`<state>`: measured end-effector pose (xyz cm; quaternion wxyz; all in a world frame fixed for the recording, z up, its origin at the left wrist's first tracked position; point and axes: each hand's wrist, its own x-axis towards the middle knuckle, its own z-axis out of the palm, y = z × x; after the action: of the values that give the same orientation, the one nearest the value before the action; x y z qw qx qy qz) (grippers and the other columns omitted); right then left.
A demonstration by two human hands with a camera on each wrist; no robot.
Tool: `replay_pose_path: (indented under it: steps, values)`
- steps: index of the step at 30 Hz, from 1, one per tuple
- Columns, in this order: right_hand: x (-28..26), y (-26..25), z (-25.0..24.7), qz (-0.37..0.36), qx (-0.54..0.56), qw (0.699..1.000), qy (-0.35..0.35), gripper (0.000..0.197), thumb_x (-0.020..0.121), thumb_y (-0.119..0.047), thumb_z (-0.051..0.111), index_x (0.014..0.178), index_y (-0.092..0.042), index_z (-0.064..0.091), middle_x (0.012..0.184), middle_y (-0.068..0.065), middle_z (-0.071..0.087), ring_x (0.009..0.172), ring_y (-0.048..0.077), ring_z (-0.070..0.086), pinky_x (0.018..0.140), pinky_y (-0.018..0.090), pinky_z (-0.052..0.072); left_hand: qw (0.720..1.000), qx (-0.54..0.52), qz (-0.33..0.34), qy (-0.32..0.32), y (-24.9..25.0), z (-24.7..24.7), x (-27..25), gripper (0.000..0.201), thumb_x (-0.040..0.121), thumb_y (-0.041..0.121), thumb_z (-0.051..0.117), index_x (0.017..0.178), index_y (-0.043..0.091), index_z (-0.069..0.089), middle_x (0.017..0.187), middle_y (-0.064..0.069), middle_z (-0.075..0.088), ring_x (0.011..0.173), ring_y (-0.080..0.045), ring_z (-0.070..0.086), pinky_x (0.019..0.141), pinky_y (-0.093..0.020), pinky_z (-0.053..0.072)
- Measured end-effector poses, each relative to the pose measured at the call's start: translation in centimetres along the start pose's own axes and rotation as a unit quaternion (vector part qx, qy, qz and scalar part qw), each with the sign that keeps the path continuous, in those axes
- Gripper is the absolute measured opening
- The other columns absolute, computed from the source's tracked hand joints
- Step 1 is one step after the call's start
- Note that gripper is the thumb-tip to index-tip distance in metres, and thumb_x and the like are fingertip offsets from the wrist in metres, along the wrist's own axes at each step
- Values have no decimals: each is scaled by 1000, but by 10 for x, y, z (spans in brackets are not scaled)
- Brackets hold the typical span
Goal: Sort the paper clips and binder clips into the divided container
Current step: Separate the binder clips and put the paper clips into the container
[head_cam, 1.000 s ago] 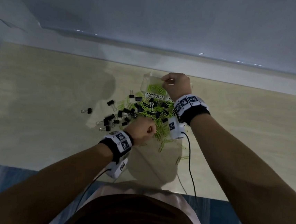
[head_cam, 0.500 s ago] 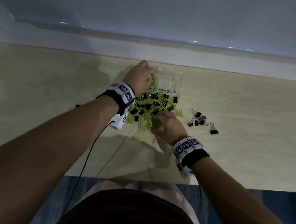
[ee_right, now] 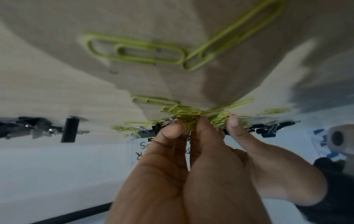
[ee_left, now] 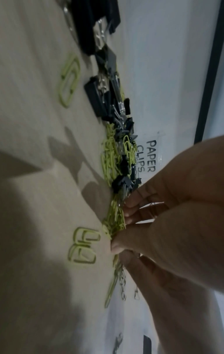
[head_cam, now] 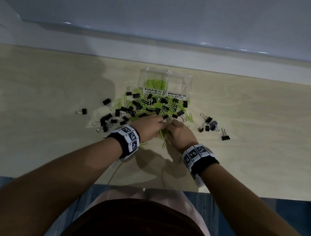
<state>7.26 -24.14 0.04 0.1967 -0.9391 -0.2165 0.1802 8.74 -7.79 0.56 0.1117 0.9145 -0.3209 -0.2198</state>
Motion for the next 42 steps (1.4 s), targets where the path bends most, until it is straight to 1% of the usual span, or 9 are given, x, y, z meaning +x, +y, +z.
replay_pose_path:
  steps: [8,14,17,19,24,30,33,37,42]
  values:
    - [-2,14,-16,83,87,992,49,3,82,-8,62,80,-7,64,77,6,62,68,22,57,65,34,52,995,83,39,-45,2,-1,6,31,90,2,44,120,-2,48,115,-16,53,106,-29,48,78,-37,48]
    - [31,5,-54,180,303,929,116,5,82,-11,68,77,-10,66,71,-2,68,60,3,63,58,12,50,998,42,27,-48,-3,1,7,28,90,3,41,118,-4,45,115,-18,52,106,-30,47,81,-39,45]
    - [68,-7,-80,150,327,920,157,10,84,-14,66,80,-5,65,73,1,68,57,3,62,55,14,51,990,-125,-32,58,-9,-9,-1,10,91,8,45,96,3,53,89,-12,56,79,-22,50,73,-39,44]
    - [97,-13,-89,139,327,918,178,9,83,-15,68,79,-7,66,75,1,68,62,6,64,59,19,54,956,-237,-89,151,-17,-20,-8,7,90,12,52,86,8,56,78,-4,58,69,-16,52,67,-33,47]
    - [134,-18,-88,137,272,938,168,13,77,-12,72,90,-16,69,85,-3,68,75,9,63,66,18,52,870,-359,-182,284,-41,-66,-2,7,89,17,59,91,10,60,85,3,64,73,-9,60,70,-17,50]
    - [81,4,-74,120,178,962,166,11,85,-6,61,92,-12,67,87,-2,65,74,6,60,71,17,52,831,-355,-215,371,-63,-107,34,7,88,12,58,92,7,60,87,-1,64,75,-10,59,67,-13,49]
    - [38,15,-51,135,148,973,116,13,86,-6,58,86,-15,68,83,-2,64,69,5,57,67,17,50,848,-337,-213,349,-67,-101,47,9,87,10,60,94,5,60,92,-4,64,78,-11,58,72,-20,51]
    - [1,18,-23,129,101,984,65,10,81,-14,65,73,-21,67,79,-5,56,68,10,54,59,17,44,919,-207,-183,282,-53,-73,31,18,86,19,63,101,11,58,108,-2,55,91,-12,53,83,-23,47]
    - [-5,20,6,124,63,984,108,10,74,-12,69,80,-4,68,87,11,59,73,27,57,64,33,52,983,-143,-86,78,-40,-12,-21,18,86,23,62,103,18,60,111,4,55,95,-10,54,91,-30,50]
